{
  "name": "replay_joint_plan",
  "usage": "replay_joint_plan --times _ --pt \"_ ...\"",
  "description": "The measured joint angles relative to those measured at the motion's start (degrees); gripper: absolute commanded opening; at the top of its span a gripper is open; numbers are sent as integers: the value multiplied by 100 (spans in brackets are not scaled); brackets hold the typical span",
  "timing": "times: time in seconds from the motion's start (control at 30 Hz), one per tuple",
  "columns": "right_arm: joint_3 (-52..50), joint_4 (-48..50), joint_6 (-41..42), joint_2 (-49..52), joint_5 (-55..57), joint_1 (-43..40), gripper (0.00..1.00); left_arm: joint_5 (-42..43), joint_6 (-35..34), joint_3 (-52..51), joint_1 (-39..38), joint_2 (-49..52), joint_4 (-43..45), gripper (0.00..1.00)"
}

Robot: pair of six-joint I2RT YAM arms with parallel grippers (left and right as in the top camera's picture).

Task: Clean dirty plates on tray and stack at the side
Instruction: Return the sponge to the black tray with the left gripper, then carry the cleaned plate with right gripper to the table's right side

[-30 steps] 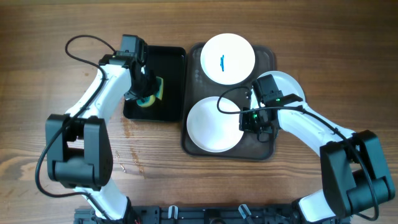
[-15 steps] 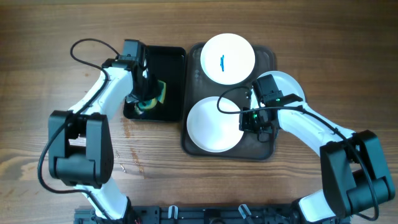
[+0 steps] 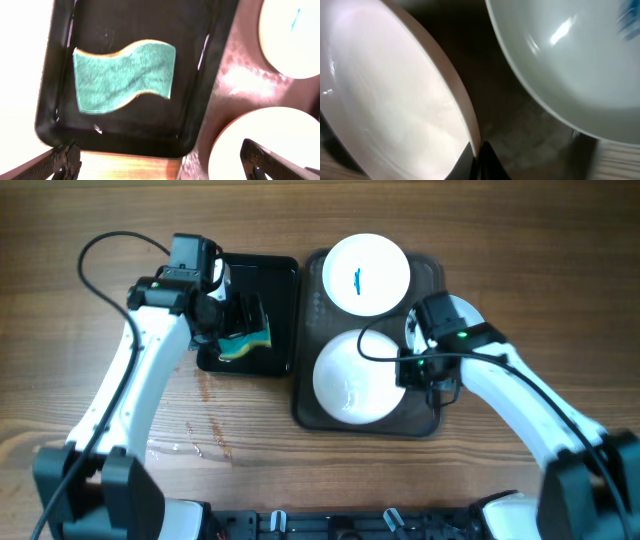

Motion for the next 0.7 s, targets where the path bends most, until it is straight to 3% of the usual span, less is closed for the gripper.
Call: replay_joint_plan --times 0.07,0.2,0.37,0.53,0.7 --pt "433 -232 -146 -562 212 -11 4 -96 0 22 0 -210 -269 100" --pt "1075 -483 -358 -734 481 15 4 -153 -396 24 284 -219 -518 100" --pt "2087 -286 -568 -525 1073 603 4 -238 -774 26 1921 -595 -800 100" --pt "2892 1176 -662 562 1755 1405 4 -262 -802 33 3182 -866 -1309 100" --pt "3008 2876 -1963 1266 3709 2487 4 -264 -820 33 3451 -866 -1353 100"
